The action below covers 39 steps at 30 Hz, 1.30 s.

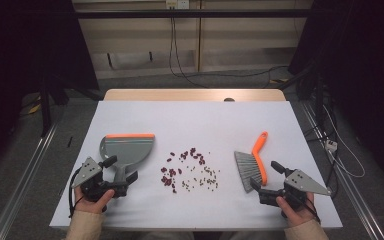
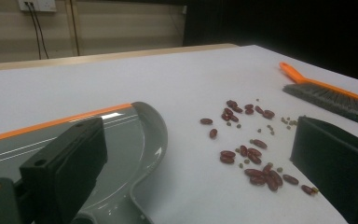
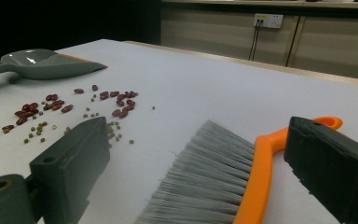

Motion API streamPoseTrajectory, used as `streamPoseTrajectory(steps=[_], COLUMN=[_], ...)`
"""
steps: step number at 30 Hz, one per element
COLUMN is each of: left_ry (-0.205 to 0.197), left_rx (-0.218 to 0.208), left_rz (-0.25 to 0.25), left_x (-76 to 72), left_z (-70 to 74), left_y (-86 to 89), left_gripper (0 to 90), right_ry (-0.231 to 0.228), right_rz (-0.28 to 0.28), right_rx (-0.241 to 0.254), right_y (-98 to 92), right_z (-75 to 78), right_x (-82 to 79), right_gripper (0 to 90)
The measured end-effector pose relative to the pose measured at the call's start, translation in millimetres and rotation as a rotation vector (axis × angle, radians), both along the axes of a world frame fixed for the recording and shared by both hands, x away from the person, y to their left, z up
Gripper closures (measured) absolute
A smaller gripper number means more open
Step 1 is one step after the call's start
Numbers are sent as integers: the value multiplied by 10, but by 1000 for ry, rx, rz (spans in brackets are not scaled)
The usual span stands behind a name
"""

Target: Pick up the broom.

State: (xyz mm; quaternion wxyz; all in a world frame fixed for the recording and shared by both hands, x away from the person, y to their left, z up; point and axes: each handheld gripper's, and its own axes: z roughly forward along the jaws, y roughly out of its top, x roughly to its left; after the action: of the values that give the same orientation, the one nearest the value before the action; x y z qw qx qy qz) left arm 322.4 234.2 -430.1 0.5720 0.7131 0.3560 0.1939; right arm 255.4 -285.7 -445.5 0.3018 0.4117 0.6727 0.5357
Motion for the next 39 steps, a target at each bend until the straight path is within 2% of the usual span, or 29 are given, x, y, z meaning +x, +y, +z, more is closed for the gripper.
streamPoseTrajectory(steps=[5, 12, 23, 25, 27, 29, 30, 32, 35, 36, 38, 39], left_ry=[1, -1, -5, -4, -3, -4, -4, -4, -3, -2, -2, -1], left_rx=[-3, 0, -7, -8, -9, -9, -9, -9, -7, -7, -9, -11], left_rz=[4, 3, -7, -7, -6, -6, -5, -5, -6, -8, -7, -5], left_x=[1, 5, 8, 10, 11, 11, 10, 11, 15, 15, 15, 14], left_z=[0, 0, 3, 1, 3, 3, 4, 3, 0, -1, -2, -3], left_y=[5, 2, -3, -5, -6, -6, -7, -9, -11, -12, -9, -9], left_gripper=[35, 35, 35, 35, 35, 35, 35, 35, 35, 35, 35, 35], right_ry=[-3, -5, 39, 51, 78, 83, 114, 130, 175, 175, 220, 226], right_rz=[2, -19, -73, -75, -101, -113, -151, -180, -208, -208, -254, -257], right_rx=[-12, -1, -22, -22, -15, -12, -11, -26, -22, -22, -23, -25], right_y=[6, -29, -83, -89, -119, -125, -139, -152, -154, -154, -122, -113], right_z=[1, 32, 68, 69, 68, 68, 68, 60, 39, 39, 1, -8], right_x=[5, 56, 351, 379, 476, 497, 573, 642, 756, 756, 872, 892], right_gripper=[68, 64, 58, 59, 60, 64, 76, 80, 95, 95, 115, 114])
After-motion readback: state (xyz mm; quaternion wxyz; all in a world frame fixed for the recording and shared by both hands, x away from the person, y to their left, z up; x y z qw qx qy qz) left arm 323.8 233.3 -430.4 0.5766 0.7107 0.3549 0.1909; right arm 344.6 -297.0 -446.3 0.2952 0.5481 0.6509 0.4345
